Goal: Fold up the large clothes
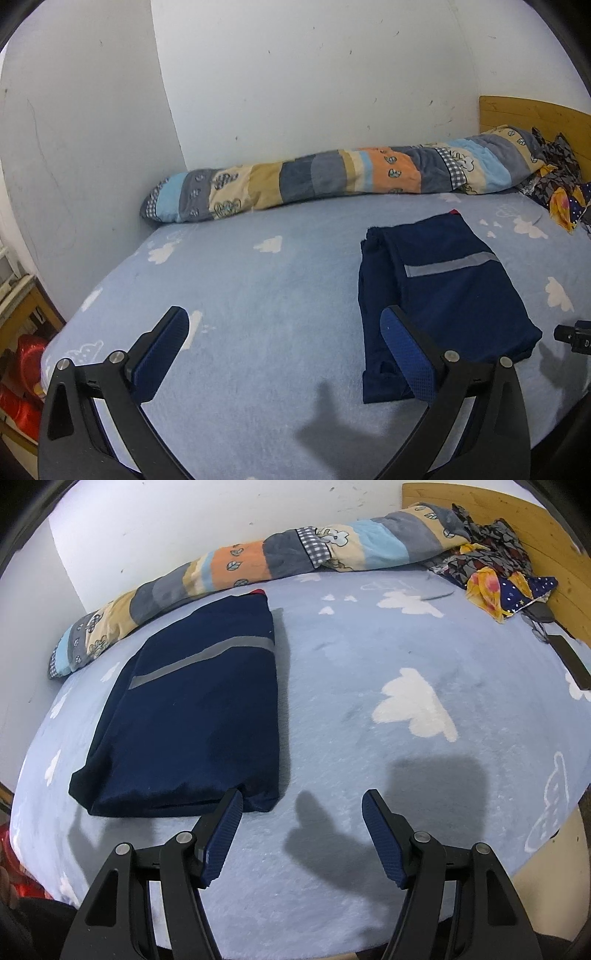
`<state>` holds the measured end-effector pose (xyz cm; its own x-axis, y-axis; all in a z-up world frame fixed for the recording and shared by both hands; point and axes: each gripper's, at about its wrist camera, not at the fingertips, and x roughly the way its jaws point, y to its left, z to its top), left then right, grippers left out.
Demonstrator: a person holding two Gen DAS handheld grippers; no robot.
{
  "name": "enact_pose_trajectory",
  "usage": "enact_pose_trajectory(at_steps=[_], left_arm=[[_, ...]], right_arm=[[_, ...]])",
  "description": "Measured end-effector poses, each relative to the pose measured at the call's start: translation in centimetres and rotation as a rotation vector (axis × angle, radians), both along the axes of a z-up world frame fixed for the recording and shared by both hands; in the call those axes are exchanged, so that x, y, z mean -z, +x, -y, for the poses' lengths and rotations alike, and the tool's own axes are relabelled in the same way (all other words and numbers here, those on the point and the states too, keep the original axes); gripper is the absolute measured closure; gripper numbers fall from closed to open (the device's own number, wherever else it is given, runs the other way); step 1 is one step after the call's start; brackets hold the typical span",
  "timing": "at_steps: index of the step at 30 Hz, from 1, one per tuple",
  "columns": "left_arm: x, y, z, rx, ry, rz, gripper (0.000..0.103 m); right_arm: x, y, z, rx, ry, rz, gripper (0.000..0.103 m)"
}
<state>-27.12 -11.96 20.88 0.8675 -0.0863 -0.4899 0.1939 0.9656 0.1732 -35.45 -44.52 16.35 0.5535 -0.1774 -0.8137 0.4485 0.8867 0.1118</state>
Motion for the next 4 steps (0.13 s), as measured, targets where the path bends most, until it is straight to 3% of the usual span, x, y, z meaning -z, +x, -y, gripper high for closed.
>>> enact_pose_trajectory(at_steps=[4], left_arm=[[0.5,1.2,-1.8,0.045,-0.116,-0.099,0.000]], right_arm=[[-0.5,0.4,0.6,0.006,-0.002,-0.002,0.033]])
